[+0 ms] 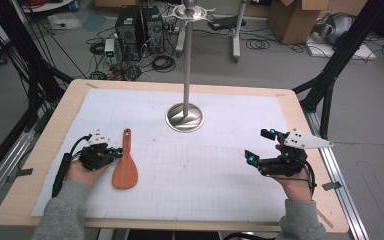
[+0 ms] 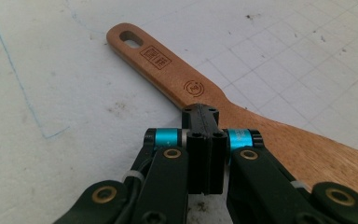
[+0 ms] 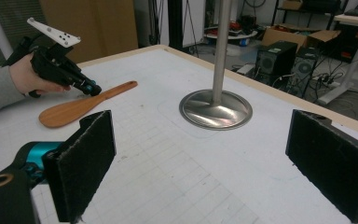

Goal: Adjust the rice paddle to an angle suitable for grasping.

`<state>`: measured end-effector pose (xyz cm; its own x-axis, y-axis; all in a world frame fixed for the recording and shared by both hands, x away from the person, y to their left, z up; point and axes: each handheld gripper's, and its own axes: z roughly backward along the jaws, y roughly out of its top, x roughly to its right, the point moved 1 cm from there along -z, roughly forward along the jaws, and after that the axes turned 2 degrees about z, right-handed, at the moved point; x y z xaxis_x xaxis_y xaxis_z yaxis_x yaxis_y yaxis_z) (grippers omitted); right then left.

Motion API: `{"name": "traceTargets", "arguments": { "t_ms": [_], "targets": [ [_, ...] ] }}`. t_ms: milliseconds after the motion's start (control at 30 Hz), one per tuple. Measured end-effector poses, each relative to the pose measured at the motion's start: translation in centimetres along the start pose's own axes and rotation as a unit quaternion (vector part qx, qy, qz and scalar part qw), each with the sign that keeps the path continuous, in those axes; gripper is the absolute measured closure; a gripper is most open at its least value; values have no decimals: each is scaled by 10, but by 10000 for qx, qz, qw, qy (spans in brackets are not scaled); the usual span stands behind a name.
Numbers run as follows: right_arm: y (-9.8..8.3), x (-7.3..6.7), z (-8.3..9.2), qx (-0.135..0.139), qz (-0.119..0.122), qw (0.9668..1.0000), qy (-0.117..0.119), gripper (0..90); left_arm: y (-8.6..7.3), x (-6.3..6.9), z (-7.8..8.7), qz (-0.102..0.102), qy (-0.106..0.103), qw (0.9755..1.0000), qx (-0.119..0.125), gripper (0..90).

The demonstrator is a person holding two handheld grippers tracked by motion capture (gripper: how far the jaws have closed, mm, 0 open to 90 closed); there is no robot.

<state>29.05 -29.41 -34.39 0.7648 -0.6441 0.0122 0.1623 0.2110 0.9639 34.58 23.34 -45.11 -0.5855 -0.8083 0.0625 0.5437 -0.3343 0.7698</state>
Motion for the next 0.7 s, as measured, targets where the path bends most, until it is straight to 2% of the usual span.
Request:
{"name": "traceTargets", "arguments": {
  "t_ms": [267, 533, 700],
  "targets": [
    [-3, 0, 0, -93, -40, 9999, 35, 70, 2, 2, -5, 76, -167, 9998, 53, 897],
    [-4, -3, -1, -224, -11, 9997, 112, 70, 11, 18, -13, -202, -369, 9991, -106, 897],
    [-5, -3, 3, -247, -33, 9996, 108, 70, 15, 25, -18, -276, -466, 9984, -150, 897]
  ]
}}
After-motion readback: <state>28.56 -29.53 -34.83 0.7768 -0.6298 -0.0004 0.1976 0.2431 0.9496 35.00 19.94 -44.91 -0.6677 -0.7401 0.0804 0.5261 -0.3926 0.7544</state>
